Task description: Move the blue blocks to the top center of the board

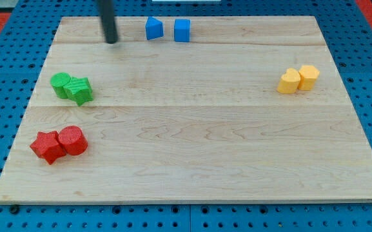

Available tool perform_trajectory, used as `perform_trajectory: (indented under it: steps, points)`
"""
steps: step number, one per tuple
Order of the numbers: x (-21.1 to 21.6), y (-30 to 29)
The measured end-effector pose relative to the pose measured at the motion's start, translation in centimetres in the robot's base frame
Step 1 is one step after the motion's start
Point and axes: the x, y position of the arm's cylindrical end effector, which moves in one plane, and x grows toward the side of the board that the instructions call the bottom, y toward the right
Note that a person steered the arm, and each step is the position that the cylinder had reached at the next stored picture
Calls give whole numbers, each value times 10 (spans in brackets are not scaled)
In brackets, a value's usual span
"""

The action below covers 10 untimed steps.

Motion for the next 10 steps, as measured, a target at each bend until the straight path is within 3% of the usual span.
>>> perform_trajectory:
  steps: [3,4,10]
  points:
    - [-36,77]
    - [-37,137]
    - [-37,146]
